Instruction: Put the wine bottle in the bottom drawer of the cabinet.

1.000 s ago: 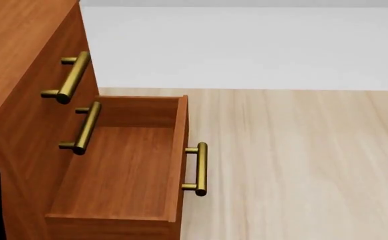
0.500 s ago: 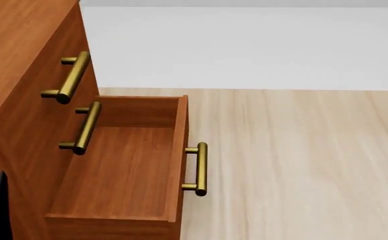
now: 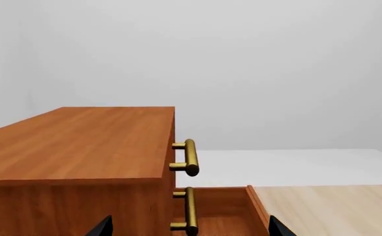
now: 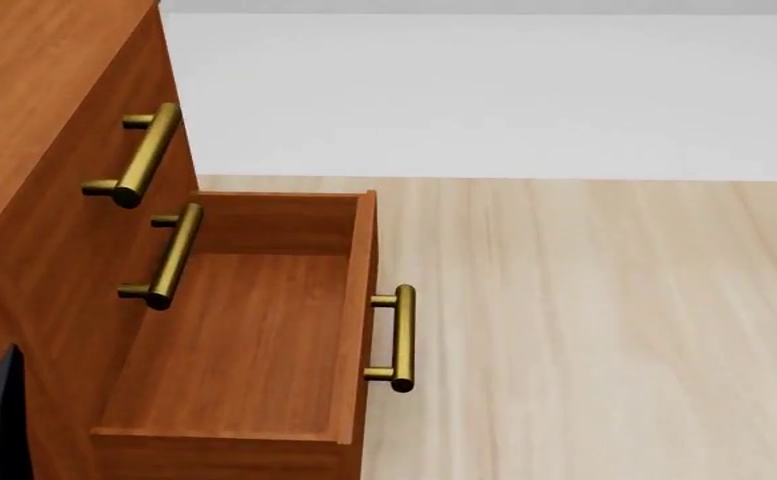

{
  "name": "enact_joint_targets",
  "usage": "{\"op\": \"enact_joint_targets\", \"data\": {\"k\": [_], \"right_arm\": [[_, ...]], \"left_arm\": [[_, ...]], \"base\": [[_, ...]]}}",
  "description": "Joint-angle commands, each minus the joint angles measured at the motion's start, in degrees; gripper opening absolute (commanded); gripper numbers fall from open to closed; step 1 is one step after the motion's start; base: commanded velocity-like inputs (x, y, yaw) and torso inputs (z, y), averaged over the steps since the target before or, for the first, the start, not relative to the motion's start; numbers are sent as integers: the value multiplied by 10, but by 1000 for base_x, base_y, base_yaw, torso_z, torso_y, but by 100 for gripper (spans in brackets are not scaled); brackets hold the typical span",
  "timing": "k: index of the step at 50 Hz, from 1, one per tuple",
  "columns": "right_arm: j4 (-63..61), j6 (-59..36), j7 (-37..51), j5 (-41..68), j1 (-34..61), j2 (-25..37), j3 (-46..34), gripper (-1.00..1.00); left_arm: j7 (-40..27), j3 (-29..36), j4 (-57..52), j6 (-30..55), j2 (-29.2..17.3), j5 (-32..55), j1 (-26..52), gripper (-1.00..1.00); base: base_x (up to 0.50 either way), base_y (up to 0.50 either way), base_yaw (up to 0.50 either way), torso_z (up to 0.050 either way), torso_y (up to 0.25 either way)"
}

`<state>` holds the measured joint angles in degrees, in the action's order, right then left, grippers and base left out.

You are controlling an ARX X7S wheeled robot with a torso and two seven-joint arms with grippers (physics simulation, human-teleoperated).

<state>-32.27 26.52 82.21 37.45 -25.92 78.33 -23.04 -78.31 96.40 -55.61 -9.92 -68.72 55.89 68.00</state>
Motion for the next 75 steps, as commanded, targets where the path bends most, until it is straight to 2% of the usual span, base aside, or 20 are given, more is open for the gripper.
{"op": "enact_joint_targets", "data": {"k": [1,26,40,63,75], "right_arm": [[27,10,-18,15,1,-13,3,100],[93,1,-88,61,40,-56,-2,100],[141,-5,-157,92,82,-97,-12,100],[160,-73,-198,123,144,-104,-20,100],[173,-63,-214,144,144,-101,-10,100]], "left_arm": [[2,-1,4,0,4,0,-3,100],[7,-2,7,2,9,0,-7,100],[4,-5,2,7,11,7,-4,100],[-2,-7,-3,17,17,6,-4,100],[0,-8,2,17,21,7,-6,100]], "base": [[0,0,0,0,0],[0,0,0,0,0],[0,0,0,0,0],[0,0,0,0,0],[0,0,0,0,0]]}}
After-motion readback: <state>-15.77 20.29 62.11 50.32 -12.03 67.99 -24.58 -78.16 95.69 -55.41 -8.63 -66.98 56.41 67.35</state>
